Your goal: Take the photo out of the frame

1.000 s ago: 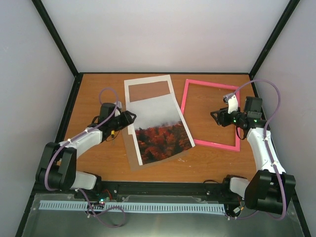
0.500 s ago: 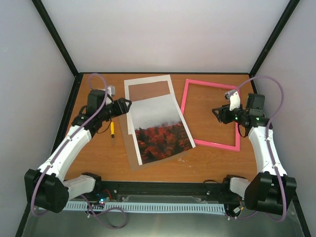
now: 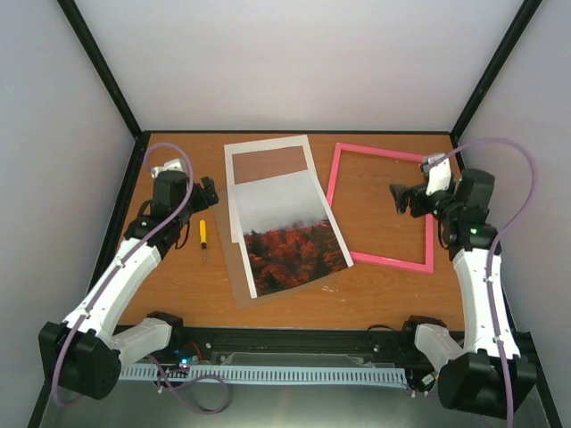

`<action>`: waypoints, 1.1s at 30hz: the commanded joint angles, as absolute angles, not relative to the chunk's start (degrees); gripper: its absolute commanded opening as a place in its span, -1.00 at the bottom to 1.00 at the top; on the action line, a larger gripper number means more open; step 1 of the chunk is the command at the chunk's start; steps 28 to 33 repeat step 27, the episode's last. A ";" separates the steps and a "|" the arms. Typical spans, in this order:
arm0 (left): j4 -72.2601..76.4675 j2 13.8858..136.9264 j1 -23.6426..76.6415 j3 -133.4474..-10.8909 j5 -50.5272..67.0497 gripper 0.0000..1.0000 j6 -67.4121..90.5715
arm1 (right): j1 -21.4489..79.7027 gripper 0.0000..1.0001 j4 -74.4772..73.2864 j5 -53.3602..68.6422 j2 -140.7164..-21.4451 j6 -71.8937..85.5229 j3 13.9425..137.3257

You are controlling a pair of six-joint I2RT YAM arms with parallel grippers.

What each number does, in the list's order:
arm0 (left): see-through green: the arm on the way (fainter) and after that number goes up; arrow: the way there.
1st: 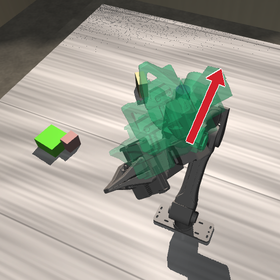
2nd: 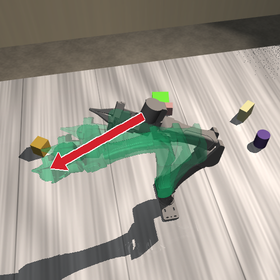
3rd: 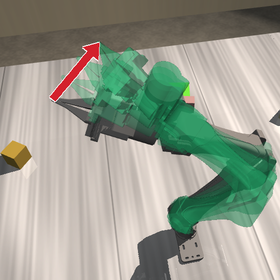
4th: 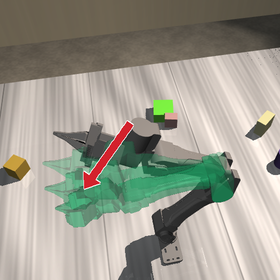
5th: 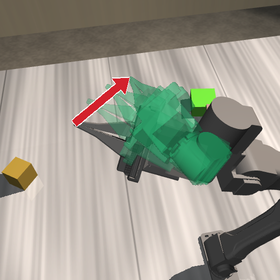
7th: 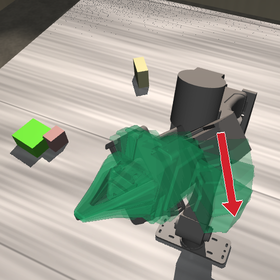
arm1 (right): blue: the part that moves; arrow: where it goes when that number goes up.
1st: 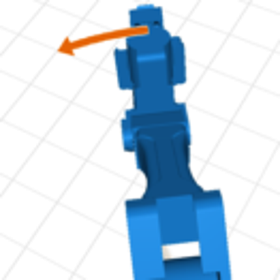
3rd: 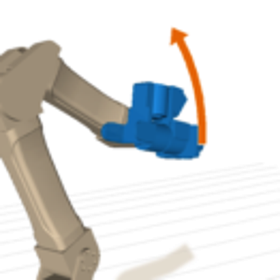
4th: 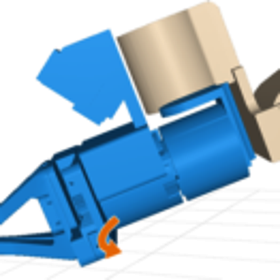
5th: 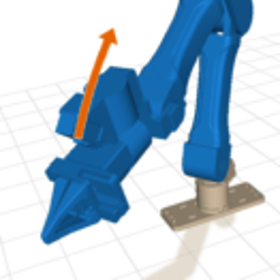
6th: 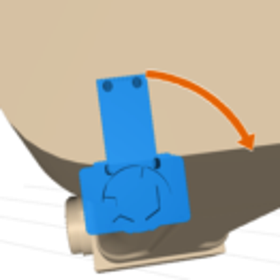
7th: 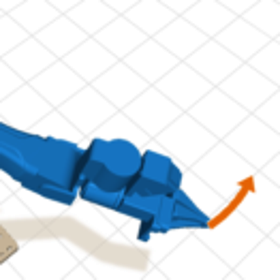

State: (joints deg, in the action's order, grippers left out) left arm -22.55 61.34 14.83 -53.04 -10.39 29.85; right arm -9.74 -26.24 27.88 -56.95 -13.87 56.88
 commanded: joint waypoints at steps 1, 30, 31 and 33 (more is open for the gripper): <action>-19.34 57.70 14.59 -49.22 -18.56 1.00 31.31 | -10.02 1.00 -20.24 31.10 -56.19 -10.79 47.80; -17.53 55.41 14.59 -47.77 -21.47 0.99 29.91 | -9.94 1.00 -16.83 19.59 -51.41 3.88 49.28; -17.53 55.41 14.59 -47.77 -21.47 0.99 29.91 | -9.94 1.00 -16.83 19.59 -51.41 3.88 49.28; -17.53 55.41 14.59 -47.77 -21.47 0.99 29.91 | -9.94 1.00 -16.83 19.59 -51.41 3.88 49.28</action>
